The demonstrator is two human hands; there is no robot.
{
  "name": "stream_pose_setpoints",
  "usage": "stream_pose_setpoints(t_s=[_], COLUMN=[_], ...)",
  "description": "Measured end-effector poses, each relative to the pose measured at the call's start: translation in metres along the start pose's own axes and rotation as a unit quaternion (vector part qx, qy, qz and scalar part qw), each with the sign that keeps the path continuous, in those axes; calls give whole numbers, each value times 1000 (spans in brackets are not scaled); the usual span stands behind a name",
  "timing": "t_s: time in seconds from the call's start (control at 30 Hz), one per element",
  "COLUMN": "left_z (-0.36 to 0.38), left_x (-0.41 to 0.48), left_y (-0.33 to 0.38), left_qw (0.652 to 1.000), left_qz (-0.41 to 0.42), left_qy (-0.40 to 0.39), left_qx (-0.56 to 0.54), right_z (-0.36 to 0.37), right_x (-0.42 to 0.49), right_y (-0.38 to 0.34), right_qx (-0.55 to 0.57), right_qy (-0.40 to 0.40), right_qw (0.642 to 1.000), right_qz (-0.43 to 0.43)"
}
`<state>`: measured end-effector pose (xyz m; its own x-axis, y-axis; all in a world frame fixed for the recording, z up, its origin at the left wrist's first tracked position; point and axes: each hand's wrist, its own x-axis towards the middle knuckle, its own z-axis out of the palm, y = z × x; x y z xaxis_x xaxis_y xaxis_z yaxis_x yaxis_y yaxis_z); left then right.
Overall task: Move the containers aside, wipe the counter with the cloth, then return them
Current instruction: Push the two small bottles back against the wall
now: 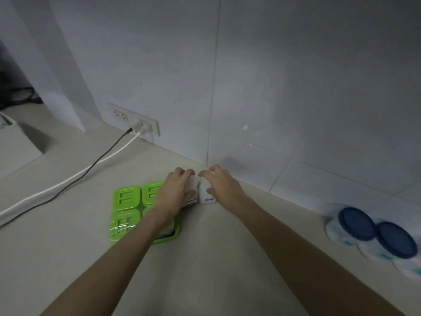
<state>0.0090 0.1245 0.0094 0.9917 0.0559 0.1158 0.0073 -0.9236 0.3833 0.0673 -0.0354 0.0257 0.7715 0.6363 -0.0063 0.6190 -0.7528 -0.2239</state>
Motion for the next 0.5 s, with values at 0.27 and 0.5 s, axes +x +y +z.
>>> stream_pose_setpoints(t_s=[0.27, 0.5], left_z=[-14, 45], left_x=[56, 74], left_y=[42, 155], left_qw=[986, 963], left_qz=[99, 202], left_qy=[-136, -178], left_qx=[17, -28], right_z=[-15, -50], right_x=[-47, -125], right_y=[64, 170], right_qx=[82, 62], right_qy=[9, 49], right_qw=[995, 975], right_qz=[55, 206])
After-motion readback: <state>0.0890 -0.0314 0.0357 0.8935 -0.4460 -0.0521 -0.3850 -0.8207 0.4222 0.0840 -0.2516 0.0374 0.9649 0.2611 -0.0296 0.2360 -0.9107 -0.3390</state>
